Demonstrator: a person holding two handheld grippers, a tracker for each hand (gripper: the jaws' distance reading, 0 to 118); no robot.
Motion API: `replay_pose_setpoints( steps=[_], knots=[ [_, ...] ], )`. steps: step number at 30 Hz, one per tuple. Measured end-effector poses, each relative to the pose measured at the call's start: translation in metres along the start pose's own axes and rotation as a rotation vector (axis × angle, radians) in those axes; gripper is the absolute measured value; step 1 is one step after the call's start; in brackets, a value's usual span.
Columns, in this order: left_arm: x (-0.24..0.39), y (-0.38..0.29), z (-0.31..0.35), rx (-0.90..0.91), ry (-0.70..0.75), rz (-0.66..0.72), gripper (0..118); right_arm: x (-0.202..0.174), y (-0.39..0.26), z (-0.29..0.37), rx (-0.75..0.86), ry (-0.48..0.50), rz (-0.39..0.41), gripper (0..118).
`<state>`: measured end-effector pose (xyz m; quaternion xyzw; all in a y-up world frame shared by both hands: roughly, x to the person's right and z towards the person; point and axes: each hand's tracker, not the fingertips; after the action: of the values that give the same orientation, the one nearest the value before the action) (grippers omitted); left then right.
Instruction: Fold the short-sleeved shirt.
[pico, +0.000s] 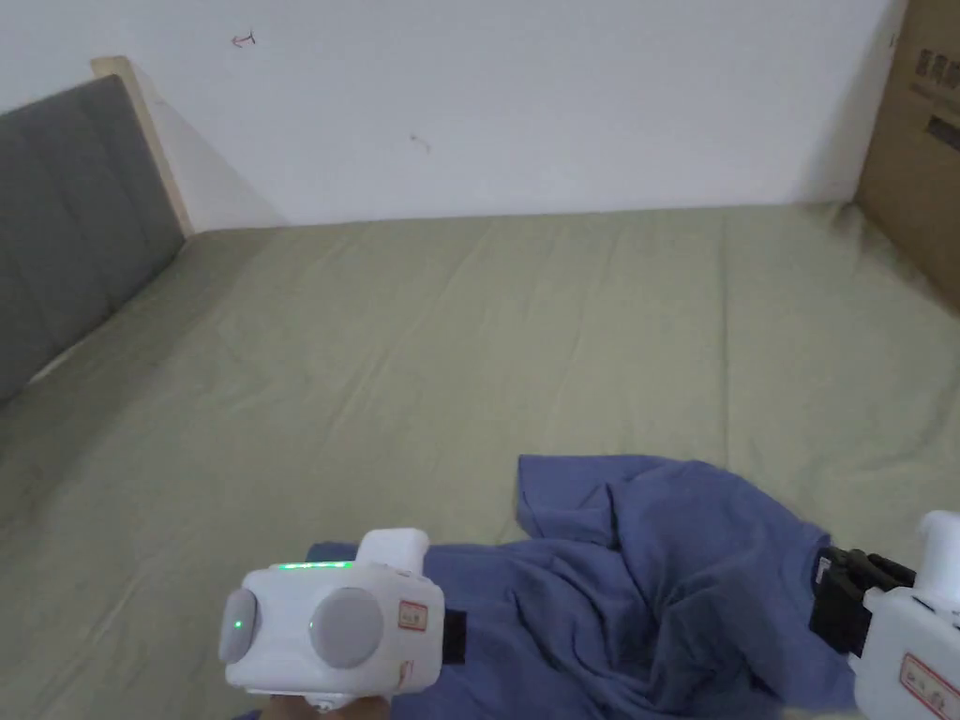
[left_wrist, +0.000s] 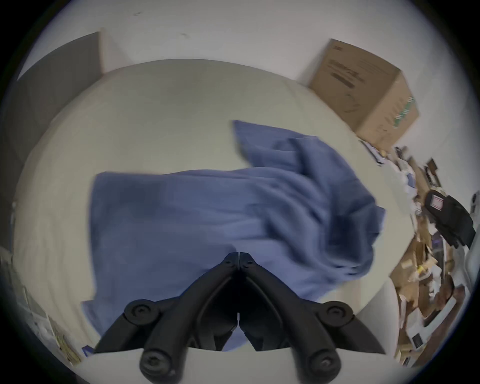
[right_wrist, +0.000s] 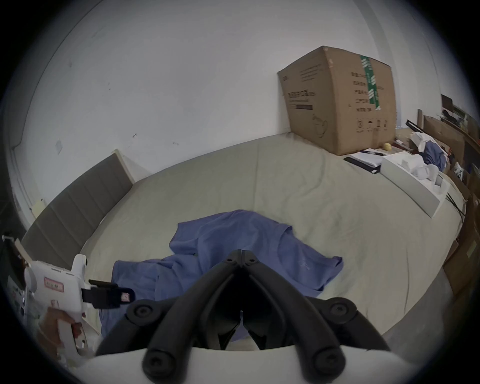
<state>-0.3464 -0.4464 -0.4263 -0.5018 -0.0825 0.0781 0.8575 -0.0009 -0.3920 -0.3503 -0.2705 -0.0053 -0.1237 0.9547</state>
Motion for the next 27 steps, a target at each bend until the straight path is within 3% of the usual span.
replay_pose_setpoints(
  steps=[6, 7, 9, 10, 11, 15, 18, 20, 23, 24, 25, 26, 27],
  knots=[
    [-0.069, 0.016, 0.001, 0.011, 0.058, 0.137, 0, -0.018, -0.007, -0.018, -0.05, 0.009, 0.058, 0],
    [-0.075, 0.024, -0.002, 0.01, 0.077, 0.129, 7, -0.02, -0.009, -0.021, -0.059, 0.014, 0.062, 0],
    [-0.082, 0.04, -0.008, 0.03, 0.108, 0.093, 65, -0.021, -0.011, -0.027, -0.077, 0.017, 0.07, 0],
    [-0.086, 0.047, -0.012, 0.037, 0.107, 0.091, 86, -0.022, -0.012, -0.029, -0.085, 0.018, 0.078, 0],
    [-0.088, 0.057, -0.016, 0.032, 0.109, 0.092, 89, -0.023, -0.012, -0.031, -0.093, 0.017, 0.088, 0],
    [-0.096, 0.093, -0.031, 0.086, 0.021, 0.209, 89, -0.025, -0.012, -0.037, -0.116, -0.001, 0.122, 0],
    [-0.096, 0.104, -0.059, -0.027, 0.043, 0.261, 89, -0.024, -0.009, -0.041, -0.126, -0.01, 0.134, 0],
    [-0.089, 0.097, -0.076, -0.127, 0.057, 0.184, 89, -0.024, -0.007, -0.045, -0.131, -0.012, 0.139, 0],
    [-0.07, 0.081, -0.077, -0.04, 0.158, 0.019, 84, -0.024, -0.008, -0.052, -0.147, -0.015, 0.139, 0],
    [-0.068, 0.078, -0.075, -0.031, 0.179, 0.044, 76, -0.024, -0.009, -0.054, -0.156, -0.012, 0.141, 0],
    [-0.067, 0.077, -0.07, -0.02, 0.155, 0.057, 58, -0.024, -0.01, -0.055, -0.163, -0.01, 0.145, 0],
    [-0.068, 0.077, -0.067, 0.014, 0.073, 0.099, 18, -0.024, -0.011, -0.057, -0.173, -0.009, 0.153, 0],
    [-0.07, 0.076, -0.069, 0.004, -0.02, 0.162, 7, -0.025, -0.011, -0.058, -0.18, -0.008, 0.163, 0]
  ],
)
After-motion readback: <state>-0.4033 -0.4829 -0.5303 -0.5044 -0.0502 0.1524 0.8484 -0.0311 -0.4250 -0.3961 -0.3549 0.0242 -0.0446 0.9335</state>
